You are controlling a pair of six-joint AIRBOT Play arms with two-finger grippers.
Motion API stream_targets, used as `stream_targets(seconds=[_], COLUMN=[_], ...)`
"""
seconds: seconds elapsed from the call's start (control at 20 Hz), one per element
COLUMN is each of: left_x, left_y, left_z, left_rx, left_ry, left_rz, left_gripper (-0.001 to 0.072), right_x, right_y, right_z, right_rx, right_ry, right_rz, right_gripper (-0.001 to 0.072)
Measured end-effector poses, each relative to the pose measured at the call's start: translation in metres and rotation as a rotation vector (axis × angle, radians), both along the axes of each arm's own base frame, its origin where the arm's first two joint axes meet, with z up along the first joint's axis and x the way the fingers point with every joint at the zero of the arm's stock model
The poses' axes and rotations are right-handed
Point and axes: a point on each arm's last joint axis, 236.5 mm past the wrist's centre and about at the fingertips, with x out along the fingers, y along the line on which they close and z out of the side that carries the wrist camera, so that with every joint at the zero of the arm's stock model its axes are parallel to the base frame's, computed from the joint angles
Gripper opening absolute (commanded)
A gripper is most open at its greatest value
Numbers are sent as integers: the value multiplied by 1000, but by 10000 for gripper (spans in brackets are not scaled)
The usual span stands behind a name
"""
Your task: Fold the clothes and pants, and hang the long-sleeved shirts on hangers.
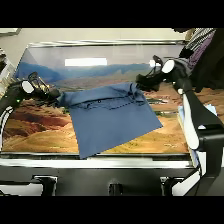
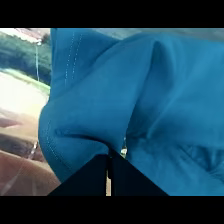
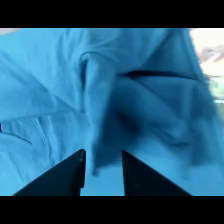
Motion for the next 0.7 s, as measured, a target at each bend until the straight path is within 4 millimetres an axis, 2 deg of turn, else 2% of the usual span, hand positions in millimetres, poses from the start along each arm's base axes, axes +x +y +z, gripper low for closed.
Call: stream_targets(seconds=[0.05, 0.1, 0.25, 0.3, 0.4, 0.5, 0.6, 0.7], left_x=[0, 0, -2, -4, -7, -10, -12, -14], left_y=[-1, -2, -4, -4, -5, -5, -6, -6], left_z=[-1, -3, -6, -7, -8, -10, -10, -11], left_rx=[-1, 0, 2, 2, 1, 0, -2, -2], left_ry=[2, 4, 16, 25, 37, 51, 61, 67], left_rz=[-3, -11, -29, -33, -37, -41, -44, -46], left_gripper=[13, 13, 13, 13, 13, 14, 14, 14], right_x=[-3, -9, -37, -50, -83, -122, -156, -179], right_y=[-16, -36, -106, -127, -155, -170, -170, -164], right_z=[11, 21, 30, 28, 14, -9, -33, -55], right_rx=[-3, -12, -32, -24, 3, 36, 65, 93], right_ry=[-13, -18, 25, 52, 127, 218, 293, 338], right_rz=[20, 36, 14, -11, -50, -76, -87, -96], right_gripper=[343, 430, 429, 429, 429, 429, 429, 429])
